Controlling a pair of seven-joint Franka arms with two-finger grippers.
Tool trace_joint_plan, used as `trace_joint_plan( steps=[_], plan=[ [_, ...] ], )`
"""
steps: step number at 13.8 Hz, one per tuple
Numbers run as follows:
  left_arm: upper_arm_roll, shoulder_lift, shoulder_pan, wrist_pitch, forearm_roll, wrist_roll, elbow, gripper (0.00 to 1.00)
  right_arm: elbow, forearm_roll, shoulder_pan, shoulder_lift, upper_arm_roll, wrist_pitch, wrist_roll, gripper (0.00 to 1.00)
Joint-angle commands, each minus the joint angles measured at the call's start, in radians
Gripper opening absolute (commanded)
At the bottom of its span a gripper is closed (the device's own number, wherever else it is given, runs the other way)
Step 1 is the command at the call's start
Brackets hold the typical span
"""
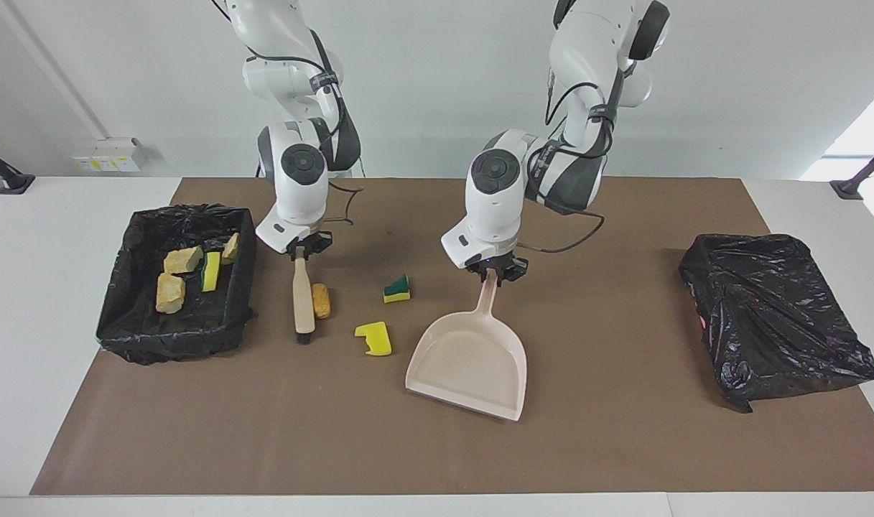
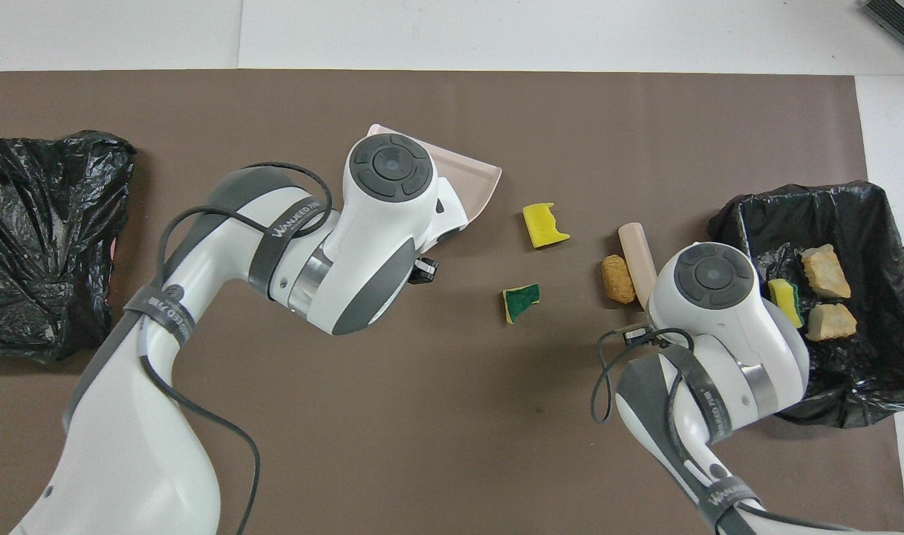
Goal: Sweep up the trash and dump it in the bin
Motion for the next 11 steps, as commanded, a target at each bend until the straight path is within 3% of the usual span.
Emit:
trace_joint_plan(
  steps=[1, 6, 11],
  plan=[
    [-0.001, -0.093, 0.056, -0.108, 0.024, 0.177, -0.072, 0.0, 0.044, 0.11, 0.039, 0.049, 0.008, 0.015, 0.009, 0.0],
    [-0.001, -0.334, 0.162, -0.107, 0.07, 0.54, -0.37, 0.0, 0.074, 0.201, 0.106, 0.081, 0.008, 0.017, 0.037, 0.0],
    [-0.003, -0.461, 0.165, -0.033, 0.078, 0.75, -0.586, 0.0, 0.077, 0.354, 0.188, 0.099, 0.008, 0.05, 0.094, 0.0]
  ],
)
